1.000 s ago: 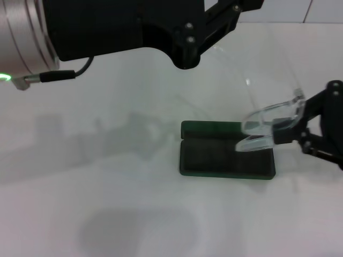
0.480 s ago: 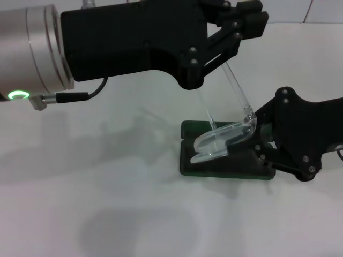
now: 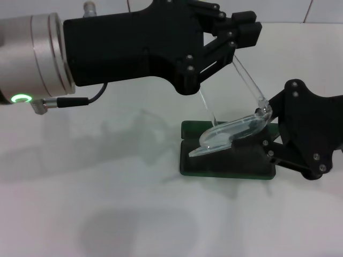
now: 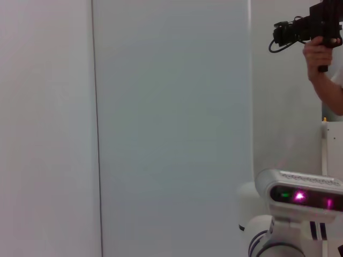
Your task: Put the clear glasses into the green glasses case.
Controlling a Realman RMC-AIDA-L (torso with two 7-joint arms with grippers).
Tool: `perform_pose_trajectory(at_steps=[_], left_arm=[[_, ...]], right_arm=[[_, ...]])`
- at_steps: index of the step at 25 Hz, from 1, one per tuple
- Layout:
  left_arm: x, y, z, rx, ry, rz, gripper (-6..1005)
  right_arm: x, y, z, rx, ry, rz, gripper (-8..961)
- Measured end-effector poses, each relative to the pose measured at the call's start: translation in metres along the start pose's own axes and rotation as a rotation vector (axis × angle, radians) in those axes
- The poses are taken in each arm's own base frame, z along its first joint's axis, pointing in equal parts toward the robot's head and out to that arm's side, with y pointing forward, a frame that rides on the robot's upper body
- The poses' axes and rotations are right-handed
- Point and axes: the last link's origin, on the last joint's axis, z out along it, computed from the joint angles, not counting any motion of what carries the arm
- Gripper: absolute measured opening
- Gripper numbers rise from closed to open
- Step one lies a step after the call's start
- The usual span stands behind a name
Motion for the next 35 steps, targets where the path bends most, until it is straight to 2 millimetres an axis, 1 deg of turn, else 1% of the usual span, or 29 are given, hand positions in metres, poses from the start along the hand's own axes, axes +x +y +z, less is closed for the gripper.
perform_pose_trajectory(at_steps=[10,35], left_arm=[[-0.009,0.001,0.004,-0.063,-0.021,-0.042,82],[-0.015,0.012,0.006,-0.169,-0.064,-0.045,81]], right_arm=[[-0.003,0.001,-0.002,0.018,-0.039,-0.028,57],[0.0,0.003,-0.004,0.029,-0.068,-0.035,54]])
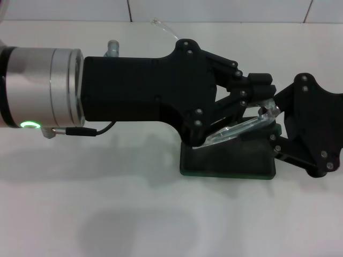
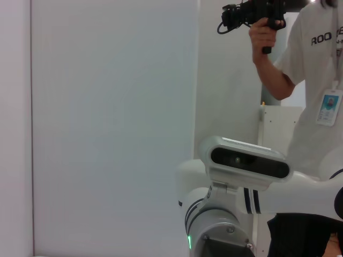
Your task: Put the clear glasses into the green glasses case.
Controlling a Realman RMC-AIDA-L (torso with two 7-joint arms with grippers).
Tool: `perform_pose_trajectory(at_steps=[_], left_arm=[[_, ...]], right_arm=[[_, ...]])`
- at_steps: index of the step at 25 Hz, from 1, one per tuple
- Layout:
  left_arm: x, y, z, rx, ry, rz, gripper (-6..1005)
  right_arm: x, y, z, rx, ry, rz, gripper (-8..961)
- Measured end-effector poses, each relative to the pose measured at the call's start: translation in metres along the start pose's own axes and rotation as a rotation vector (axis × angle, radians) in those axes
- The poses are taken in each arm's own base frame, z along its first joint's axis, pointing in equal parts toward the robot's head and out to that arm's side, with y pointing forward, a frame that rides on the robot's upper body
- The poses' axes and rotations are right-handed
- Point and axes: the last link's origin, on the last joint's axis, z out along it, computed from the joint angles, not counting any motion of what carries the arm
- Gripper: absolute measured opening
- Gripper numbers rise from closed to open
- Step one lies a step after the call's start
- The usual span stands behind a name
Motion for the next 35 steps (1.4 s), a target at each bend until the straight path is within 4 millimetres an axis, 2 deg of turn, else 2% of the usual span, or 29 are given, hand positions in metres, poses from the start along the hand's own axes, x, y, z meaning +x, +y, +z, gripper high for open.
perform_pose_trajectory(at_steps=[24,35], left_arm=[[-0.0002,0.0035,-0.0003,-0.023,-0.001,0.003,80],[0.0054,0.0008,-0.0086,0.003,0.042,0.005,79]], right_arm=[[-0.0002,0.0042,-0.003,0.007,-0.017,0.002,51],[-0.0002,0.0057,-0.004,0.009,-0.021,0.004,50]])
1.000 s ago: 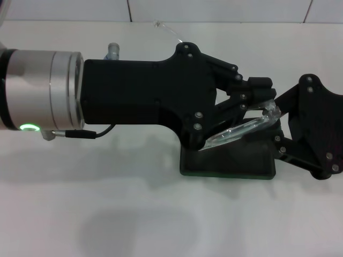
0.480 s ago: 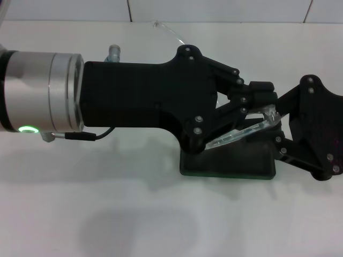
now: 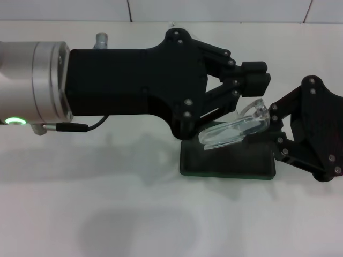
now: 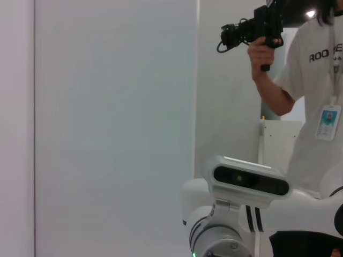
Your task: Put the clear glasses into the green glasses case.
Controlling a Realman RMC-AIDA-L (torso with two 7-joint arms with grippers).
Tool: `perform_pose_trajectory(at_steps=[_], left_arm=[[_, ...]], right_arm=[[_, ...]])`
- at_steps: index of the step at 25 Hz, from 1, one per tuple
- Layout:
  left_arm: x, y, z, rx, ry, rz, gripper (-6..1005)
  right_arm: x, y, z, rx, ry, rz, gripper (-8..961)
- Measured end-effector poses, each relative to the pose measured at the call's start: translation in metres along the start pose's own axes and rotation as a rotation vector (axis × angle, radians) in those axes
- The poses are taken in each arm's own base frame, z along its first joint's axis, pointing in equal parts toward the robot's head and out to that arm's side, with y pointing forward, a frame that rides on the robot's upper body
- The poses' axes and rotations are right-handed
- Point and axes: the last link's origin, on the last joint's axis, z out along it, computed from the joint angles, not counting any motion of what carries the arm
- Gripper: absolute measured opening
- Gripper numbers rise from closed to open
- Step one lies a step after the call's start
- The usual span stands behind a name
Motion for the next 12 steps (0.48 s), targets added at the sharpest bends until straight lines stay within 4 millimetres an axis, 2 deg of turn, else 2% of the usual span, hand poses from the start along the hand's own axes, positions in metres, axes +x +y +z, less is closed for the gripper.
perform_pose_trajectory(at_steps=[12], left_arm=[[0.0017,-0.0007,-0.003,0.011,0.009,0.005,79]], right_arm=[[0.0005,0.001,-0.0004,0.0,-0.001,0.004,49]])
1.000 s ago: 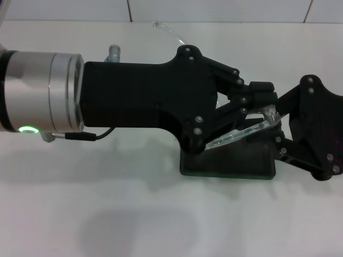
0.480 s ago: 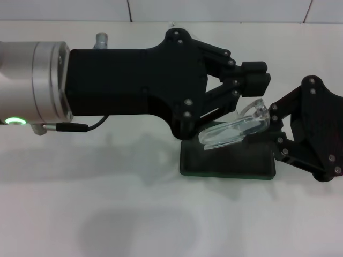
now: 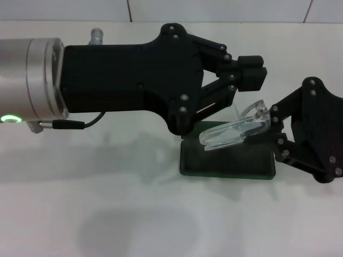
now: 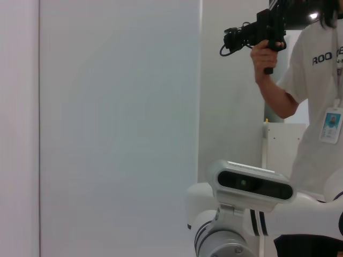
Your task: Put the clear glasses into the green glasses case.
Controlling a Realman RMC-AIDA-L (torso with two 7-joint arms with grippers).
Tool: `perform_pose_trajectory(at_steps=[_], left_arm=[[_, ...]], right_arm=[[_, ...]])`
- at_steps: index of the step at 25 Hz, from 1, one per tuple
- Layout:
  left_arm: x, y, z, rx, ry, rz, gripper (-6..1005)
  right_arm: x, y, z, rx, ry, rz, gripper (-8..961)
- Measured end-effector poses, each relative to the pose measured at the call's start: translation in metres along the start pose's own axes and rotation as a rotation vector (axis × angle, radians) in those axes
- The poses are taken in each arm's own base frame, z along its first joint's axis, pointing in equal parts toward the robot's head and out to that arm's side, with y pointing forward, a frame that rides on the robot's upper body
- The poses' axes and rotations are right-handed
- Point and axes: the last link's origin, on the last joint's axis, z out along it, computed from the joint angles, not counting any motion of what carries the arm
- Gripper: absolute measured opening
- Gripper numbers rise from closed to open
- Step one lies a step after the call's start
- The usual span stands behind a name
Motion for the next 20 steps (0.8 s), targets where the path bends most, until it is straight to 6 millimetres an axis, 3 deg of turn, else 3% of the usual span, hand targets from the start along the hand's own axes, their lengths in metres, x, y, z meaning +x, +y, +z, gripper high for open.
perform_pose_trajectory(at_steps=[6,11,20], left_arm=[[0.006,-0.003,-0.008,0.028,0.029,0.018,78],[0.015,-0.008,-0.027,0.075,0.079,0.037,78],[0.013,-0.023,-0.057,0.191,0.115,0.024,78]], right_arm=[[0.001,0.001,-0.001,0.004,0.0,0.003,49],[-0.001,0.006,-0.007,0.026,-0.018,-0.009,50],[-0.02,0.024,-0.029,0.023,-0.137,-0.069,50]])
